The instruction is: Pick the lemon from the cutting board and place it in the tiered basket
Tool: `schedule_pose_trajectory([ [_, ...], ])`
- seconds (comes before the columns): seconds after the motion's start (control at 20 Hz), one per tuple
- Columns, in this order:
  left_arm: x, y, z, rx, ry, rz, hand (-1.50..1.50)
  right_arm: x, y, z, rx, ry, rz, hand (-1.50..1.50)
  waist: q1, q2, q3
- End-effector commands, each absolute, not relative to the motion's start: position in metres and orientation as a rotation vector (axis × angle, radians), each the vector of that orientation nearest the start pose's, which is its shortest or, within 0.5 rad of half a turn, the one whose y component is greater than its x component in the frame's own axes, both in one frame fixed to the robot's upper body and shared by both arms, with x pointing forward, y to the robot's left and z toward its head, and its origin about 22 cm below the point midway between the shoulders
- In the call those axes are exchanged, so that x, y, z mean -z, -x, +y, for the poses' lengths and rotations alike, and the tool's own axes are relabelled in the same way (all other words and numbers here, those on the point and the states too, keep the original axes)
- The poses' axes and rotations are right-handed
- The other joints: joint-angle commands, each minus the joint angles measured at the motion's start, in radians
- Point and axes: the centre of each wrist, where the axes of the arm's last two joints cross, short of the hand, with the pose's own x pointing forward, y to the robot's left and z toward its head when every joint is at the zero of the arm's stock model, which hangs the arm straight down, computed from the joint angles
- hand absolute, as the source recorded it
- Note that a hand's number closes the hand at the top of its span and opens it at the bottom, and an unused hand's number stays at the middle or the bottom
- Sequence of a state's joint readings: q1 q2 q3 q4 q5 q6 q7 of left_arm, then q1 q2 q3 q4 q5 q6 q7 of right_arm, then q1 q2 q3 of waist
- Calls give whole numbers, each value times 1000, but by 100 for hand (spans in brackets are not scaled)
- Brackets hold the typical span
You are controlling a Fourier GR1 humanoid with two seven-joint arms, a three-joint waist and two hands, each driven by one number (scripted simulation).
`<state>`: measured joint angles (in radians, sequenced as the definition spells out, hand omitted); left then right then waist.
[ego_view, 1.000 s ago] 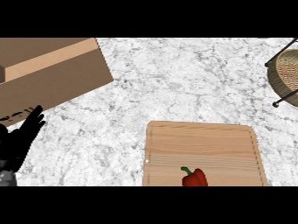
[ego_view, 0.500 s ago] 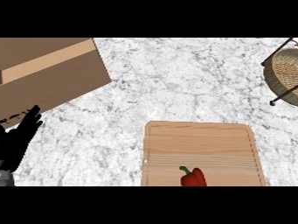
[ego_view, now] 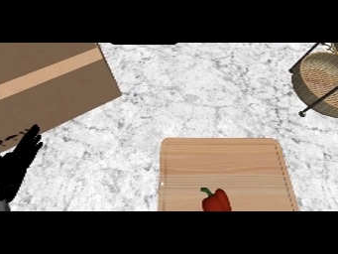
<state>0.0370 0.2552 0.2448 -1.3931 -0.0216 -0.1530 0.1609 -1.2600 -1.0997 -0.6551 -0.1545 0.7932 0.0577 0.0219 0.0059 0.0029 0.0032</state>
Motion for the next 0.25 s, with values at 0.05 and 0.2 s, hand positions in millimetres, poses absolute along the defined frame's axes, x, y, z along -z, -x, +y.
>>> schedule_pose_trajectory([
  [0.05,25,-204,360,40,-287,-1190,0,-308,-284,-583,202,907,-1482,-150,-23,-7,1],
  [0.2,11,-213,372,42,-303,-1210,0,-299,-244,-610,143,844,-1499,-150,-20,-4,1],
])
